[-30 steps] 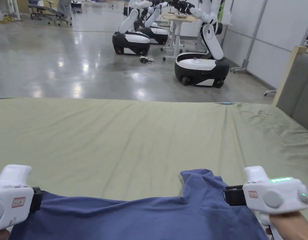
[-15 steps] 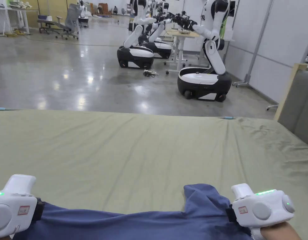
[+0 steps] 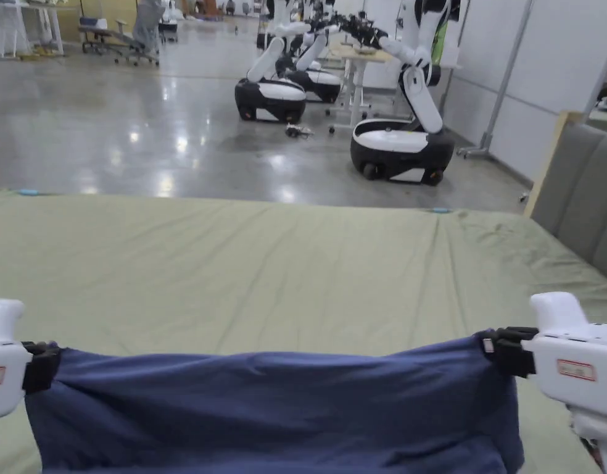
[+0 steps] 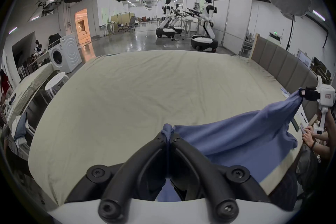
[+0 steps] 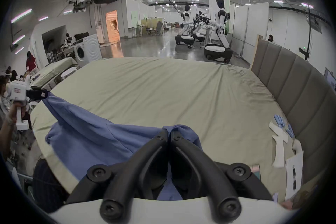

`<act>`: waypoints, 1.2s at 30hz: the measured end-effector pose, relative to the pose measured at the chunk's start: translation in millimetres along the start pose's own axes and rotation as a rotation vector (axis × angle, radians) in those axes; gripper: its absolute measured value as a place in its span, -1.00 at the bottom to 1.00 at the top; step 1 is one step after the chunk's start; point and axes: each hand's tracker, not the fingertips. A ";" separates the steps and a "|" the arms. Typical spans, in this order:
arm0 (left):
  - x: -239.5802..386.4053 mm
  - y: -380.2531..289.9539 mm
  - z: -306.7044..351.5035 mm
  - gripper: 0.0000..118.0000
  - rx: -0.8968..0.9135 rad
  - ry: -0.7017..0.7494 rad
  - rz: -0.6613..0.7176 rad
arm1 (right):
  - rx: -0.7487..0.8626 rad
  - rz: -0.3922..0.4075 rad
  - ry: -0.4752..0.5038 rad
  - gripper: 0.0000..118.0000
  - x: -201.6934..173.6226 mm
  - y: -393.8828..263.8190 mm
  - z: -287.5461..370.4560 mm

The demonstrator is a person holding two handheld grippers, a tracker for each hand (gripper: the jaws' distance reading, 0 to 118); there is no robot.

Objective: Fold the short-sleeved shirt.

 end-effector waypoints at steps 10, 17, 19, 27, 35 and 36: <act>-15.6 -173.9 17.1 -0.99 -0.191 -0.044 0.097 | -0.126 -0.105 -0.045 -0.95 -39.8 -188.2 51.5; -7.9 -183.7 16.4 0.06 -0.014 0.021 0.060 | 0.046 -0.159 -0.133 0.70 -48.5 -204.1 66.1; -1.8 -180.6 43.7 0.77 0.103 0.046 0.008 | 0.079 -0.144 -0.136 1.00 -56.2 -195.9 82.1; 6.5 -184.4 116.4 -0.14 0.282 0.027 0.132 | 0.317 -0.119 -0.078 -0.63 -131.2 -158.8 126.5; -65.8 -189.5 77.1 -1.00 0.040 -0.335 0.460 | 0.280 -0.090 0.070 -0.97 -182.6 -132.9 114.5; -75.7 -188.8 65.9 -0.77 -0.008 -0.377 0.495 | 0.279 -0.084 0.069 -0.97 -188.4 -132.6 112.2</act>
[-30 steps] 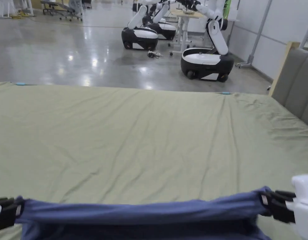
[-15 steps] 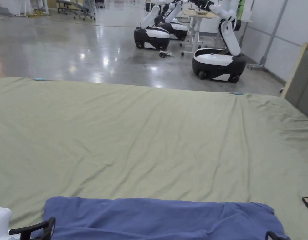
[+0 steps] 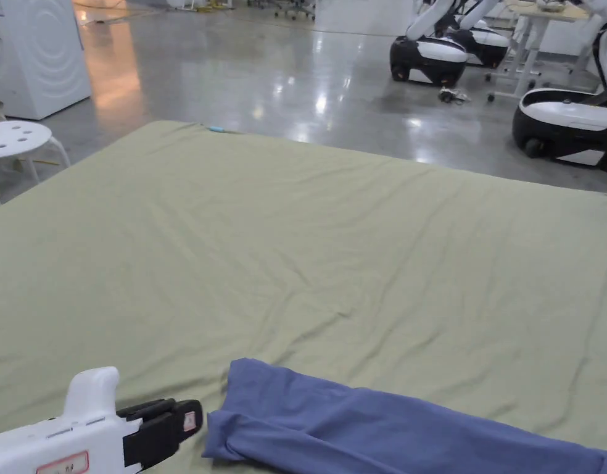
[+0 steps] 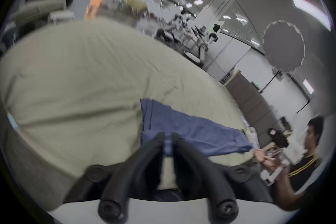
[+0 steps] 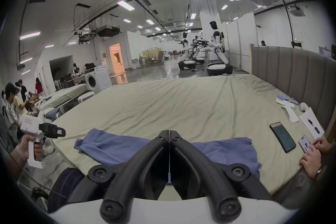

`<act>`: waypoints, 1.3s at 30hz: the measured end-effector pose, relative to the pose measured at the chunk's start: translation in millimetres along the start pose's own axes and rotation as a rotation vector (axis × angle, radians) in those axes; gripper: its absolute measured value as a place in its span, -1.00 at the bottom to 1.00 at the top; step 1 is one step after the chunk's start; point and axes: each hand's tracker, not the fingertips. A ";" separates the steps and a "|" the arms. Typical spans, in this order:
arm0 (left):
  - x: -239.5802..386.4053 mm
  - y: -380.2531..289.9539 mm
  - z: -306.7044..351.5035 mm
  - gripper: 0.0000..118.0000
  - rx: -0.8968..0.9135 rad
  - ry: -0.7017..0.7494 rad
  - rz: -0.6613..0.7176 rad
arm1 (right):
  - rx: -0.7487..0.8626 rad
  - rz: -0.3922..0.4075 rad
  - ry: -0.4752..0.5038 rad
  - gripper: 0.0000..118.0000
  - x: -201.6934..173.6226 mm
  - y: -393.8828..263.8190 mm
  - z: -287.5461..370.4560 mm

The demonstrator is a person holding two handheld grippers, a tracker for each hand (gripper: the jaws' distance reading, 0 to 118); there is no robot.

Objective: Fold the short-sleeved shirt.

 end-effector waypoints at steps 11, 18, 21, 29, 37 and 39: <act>-115.4 16.9 -109.7 0.92 -0.276 -0.413 0.584 | -0.076 -0.005 0.020 -0.97 -31.2 -7.0 -26.7; -91.5 23.8 -173.9 0.85 -0.377 -0.610 0.554 | -0.092 -0.006 0.013 -0.97 -36.4 -3.6 -39.4; -88.2 28.3 -174.9 -0.62 -0.409 -0.548 0.444 | -0.092 -0.008 0.012 -0.97 -39.4 -3.1 -41.2; -40.9 30.6 -144.3 -0.96 -0.298 -0.073 0.144 | -0.082 -0.031 0.035 -0.97 -39.6 -6.2 -36.8; 5.9 52.4 -75.8 -0.96 -0.250 0.325 -0.134 | -0.039 -0.071 0.074 -0.97 -29.8 -11.5 -17.5; 29.5 51.7 -66.1 -0.96 -0.261 0.309 -0.131 | -0.025 -0.073 0.085 -0.97 -27.9 -12.7 -12.3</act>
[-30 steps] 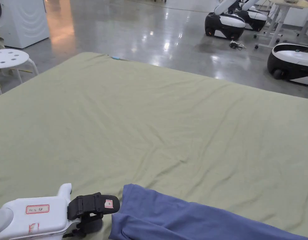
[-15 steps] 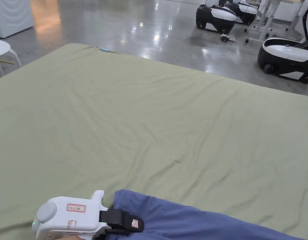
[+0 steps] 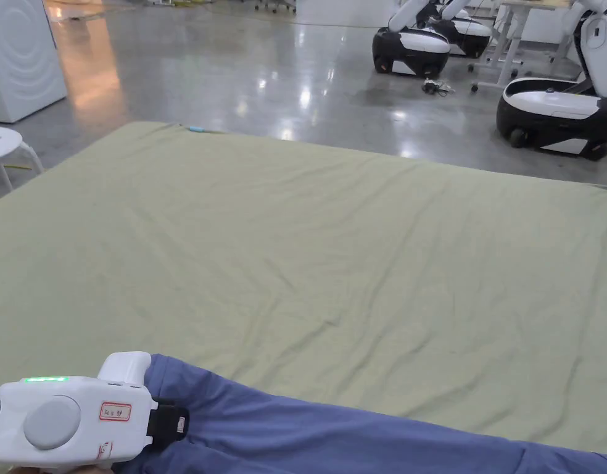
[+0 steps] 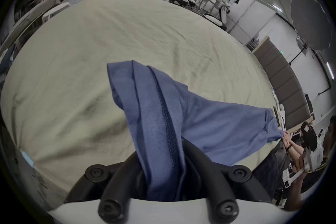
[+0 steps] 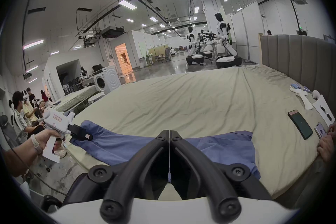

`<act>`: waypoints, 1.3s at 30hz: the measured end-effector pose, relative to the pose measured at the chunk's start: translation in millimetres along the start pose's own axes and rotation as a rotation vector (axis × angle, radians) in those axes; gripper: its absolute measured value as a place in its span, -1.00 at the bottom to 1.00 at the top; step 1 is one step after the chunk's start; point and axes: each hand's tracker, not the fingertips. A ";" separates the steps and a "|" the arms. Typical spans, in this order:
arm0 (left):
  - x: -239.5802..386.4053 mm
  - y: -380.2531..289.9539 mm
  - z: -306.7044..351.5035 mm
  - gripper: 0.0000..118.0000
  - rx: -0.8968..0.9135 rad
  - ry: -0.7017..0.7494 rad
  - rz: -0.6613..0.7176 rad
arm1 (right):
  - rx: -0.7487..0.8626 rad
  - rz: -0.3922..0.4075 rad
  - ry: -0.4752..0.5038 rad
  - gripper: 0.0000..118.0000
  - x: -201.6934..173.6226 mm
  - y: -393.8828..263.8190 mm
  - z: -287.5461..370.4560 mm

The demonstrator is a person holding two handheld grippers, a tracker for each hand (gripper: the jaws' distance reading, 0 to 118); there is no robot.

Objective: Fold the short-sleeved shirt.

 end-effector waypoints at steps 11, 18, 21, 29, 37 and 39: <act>154.8 0.1 -52.8 -0.95 -0.027 -0.192 -0.107 | 0.079 -0.047 0.006 -0.97 23.3 -13.9 27.9; 197.1 -33.1 -148.2 -0.94 -0.109 0.007 -0.240 | 0.105 -0.052 -0.034 -0.97 42.7 -14.3 44.3; 199.0 -30.7 -126.6 -0.35 -0.073 -0.053 -0.228 | 0.115 -0.029 -0.037 -0.97 46.7 -13.2 46.1; 165.2 -30.6 -15.9 0.30 0.217 -0.177 -0.193 | 0.104 -0.008 -0.008 -0.97 41.0 -17.2 42.1; 105.8 -30.7 -55.0 -0.77 0.145 -0.020 -0.069 | 0.086 -0.028 -0.009 -0.97 40.1 -20.7 41.4; 117.6 -34.4 -65.0 -0.77 0.146 -0.056 -0.109 | 0.080 -0.022 -0.020 -0.97 40.5 -20.9 40.4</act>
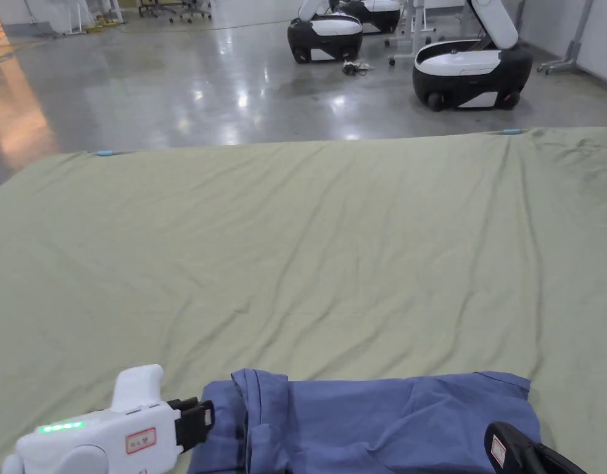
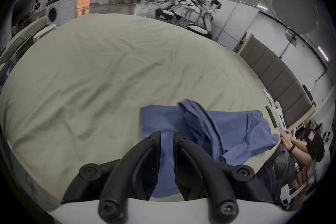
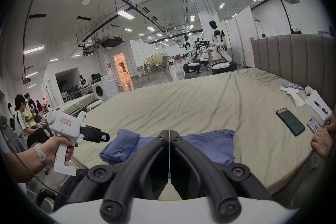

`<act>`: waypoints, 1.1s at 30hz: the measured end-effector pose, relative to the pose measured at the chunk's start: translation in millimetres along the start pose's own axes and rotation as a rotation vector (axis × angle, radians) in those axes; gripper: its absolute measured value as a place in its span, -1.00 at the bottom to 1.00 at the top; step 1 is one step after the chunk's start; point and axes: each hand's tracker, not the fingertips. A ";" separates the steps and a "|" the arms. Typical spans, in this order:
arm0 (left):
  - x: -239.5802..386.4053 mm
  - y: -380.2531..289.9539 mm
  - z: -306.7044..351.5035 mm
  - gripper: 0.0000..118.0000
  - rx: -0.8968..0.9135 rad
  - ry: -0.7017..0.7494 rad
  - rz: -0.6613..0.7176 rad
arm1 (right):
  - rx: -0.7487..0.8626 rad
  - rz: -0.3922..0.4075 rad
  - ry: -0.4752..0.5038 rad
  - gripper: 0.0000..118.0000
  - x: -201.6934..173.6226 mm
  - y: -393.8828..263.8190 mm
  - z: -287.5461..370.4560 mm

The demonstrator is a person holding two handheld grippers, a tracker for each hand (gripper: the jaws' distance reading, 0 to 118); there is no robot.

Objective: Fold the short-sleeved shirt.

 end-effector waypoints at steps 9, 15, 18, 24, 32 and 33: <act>90.7 -8.3 -55.7 -0.77 -0.082 -0.073 -0.154 | -0.011 -0.033 -0.025 -0.97 11.7 -3.3 2.5; 136.5 -18.2 -87.1 -0.77 -0.131 -0.120 -0.214 | -0.009 -0.044 -0.039 -0.97 27.1 -3.9 4.8; 139.5 -22.9 -87.0 -0.77 -0.136 -0.094 -0.228 | -0.009 -0.050 -0.044 -0.97 34.0 -2.8 6.2; 128.1 -21.7 5.0 -0.77 0.052 -0.069 -0.254 | -0.043 -0.008 0.010 -0.97 36.5 5.1 1.8; 49.4 -25.3 60.4 -0.16 0.176 -0.035 -0.050 | -0.049 0.026 0.090 -0.97 19.0 8.9 -8.9; 32.5 -23.1 64.5 -0.04 0.200 -0.069 0.018 | -0.051 0.025 0.091 -0.97 15.5 7.5 -9.9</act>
